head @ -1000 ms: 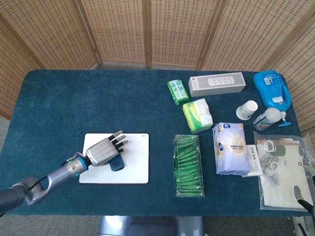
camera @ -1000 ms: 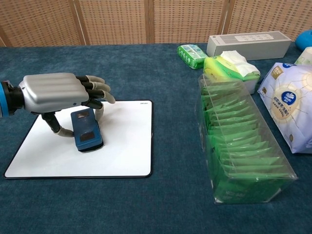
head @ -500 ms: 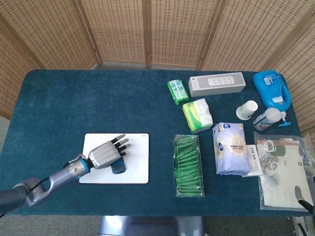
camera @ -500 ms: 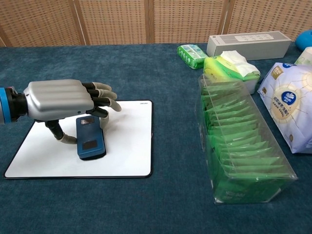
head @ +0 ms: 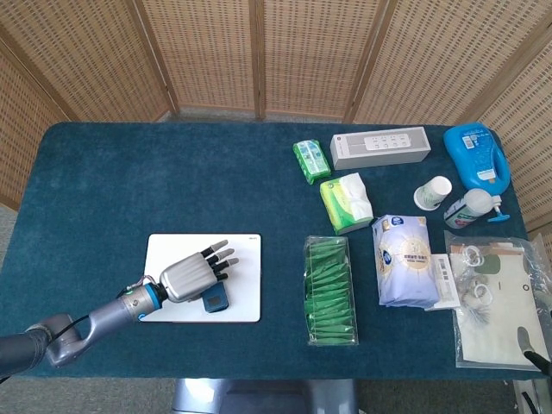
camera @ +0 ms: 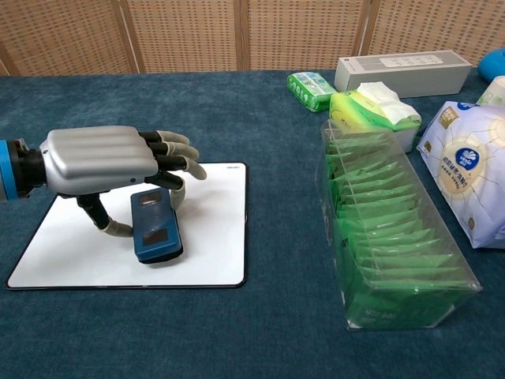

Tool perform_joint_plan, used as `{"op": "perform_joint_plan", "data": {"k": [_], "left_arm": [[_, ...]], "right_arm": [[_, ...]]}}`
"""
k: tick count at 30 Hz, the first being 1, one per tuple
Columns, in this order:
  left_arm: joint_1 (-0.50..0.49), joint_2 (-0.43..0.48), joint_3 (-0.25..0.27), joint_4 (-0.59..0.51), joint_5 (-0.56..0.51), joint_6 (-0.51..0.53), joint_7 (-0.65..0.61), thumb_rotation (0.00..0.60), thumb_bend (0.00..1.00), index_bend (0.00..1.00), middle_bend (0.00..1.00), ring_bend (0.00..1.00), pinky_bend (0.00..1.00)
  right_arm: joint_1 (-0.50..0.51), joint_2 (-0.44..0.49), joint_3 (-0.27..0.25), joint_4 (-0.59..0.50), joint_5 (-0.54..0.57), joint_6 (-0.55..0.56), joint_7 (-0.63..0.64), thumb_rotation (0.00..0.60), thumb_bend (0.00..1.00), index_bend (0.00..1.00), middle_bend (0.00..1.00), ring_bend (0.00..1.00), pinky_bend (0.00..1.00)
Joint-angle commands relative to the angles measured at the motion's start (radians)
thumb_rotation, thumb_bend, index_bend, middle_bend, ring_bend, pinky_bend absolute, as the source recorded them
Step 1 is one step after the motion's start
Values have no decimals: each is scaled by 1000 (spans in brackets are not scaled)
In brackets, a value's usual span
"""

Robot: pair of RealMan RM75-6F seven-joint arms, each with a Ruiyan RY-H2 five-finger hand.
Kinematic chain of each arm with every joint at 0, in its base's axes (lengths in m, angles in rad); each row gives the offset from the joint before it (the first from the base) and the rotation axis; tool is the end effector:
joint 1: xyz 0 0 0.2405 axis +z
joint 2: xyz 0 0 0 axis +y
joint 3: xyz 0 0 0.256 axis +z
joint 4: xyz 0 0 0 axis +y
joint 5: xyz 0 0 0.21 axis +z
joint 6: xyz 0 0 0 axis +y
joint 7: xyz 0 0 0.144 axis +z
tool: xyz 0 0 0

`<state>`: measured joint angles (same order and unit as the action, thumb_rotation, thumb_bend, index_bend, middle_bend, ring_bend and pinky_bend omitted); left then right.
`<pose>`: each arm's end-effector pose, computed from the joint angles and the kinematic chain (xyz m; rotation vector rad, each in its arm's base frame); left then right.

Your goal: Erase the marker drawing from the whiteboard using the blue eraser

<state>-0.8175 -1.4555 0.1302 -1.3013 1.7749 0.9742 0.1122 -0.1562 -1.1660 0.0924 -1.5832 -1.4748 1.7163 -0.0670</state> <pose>-0.1771 0.3035 -0.0214 -2.4624 -0.3092 -0.8092 -0.3356 -0.1078 0.1846 1.0982 -0.8017 0.8100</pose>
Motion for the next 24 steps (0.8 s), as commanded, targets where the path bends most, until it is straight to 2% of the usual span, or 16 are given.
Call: {"op": "perform_joint_plan", "data": {"k": [1, 13, 24], "left_arm": [[3, -6, 2, 19, -14, -18, 8, 600, 294, 724, 162, 0, 0], [20, -1, -41, 88, -95, -30, -4, 600, 294, 727, 161, 0, 0], [17, -13, -5, 62, -37, -15, -5, 600, 294, 726, 162, 0, 0]], "right_arm": [[1, -2, -1, 2, 0, -2, 2, 600, 322, 250, 208, 36, 108], [2, -3, 0, 3, -1, -4, 2, 600, 323, 250, 207, 36, 108], [-1, 0, 1, 2, 0, 1, 3, 600, 325, 250, 208, 37, 108]]}}
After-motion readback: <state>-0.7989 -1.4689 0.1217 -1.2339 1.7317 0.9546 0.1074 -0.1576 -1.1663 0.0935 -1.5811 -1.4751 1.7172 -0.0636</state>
